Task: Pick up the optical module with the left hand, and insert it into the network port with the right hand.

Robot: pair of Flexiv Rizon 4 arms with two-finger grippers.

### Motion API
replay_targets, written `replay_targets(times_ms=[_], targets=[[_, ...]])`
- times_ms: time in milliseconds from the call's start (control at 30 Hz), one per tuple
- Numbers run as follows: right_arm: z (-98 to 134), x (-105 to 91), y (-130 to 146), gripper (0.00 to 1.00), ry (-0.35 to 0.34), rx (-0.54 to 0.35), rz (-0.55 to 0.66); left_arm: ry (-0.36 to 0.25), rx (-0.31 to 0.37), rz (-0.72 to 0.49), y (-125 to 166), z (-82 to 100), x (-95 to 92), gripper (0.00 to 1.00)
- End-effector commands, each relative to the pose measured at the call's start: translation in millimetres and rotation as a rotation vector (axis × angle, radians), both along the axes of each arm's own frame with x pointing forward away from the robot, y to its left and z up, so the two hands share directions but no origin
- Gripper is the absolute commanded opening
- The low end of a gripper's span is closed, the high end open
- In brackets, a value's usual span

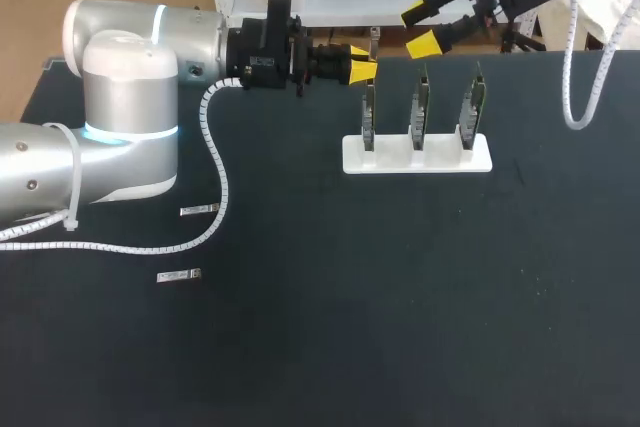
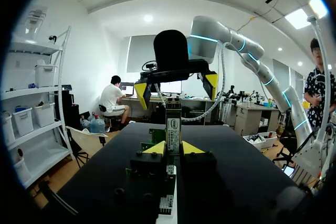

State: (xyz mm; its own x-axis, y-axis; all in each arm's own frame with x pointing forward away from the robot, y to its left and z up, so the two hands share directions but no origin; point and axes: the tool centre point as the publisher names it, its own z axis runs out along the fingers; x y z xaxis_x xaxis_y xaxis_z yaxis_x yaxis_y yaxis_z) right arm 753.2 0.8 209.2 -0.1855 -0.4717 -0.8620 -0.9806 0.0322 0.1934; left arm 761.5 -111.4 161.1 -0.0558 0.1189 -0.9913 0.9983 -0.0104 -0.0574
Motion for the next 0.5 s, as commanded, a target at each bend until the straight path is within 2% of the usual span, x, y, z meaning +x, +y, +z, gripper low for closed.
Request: replay_targets(times_ms=[33,500], targets=[[0.2,-11.0,0.0,1.00,-0.041,-0.010,-0.052,-0.002,-0.003,0.002,0.1,-0.9,-0.4,0.00],[0.3,-1.4,15.1,1.00,-0.077,-0.032,0.002,-0.002,-0.003,0.002,0.1,-0.9,-0.4,0.00]])
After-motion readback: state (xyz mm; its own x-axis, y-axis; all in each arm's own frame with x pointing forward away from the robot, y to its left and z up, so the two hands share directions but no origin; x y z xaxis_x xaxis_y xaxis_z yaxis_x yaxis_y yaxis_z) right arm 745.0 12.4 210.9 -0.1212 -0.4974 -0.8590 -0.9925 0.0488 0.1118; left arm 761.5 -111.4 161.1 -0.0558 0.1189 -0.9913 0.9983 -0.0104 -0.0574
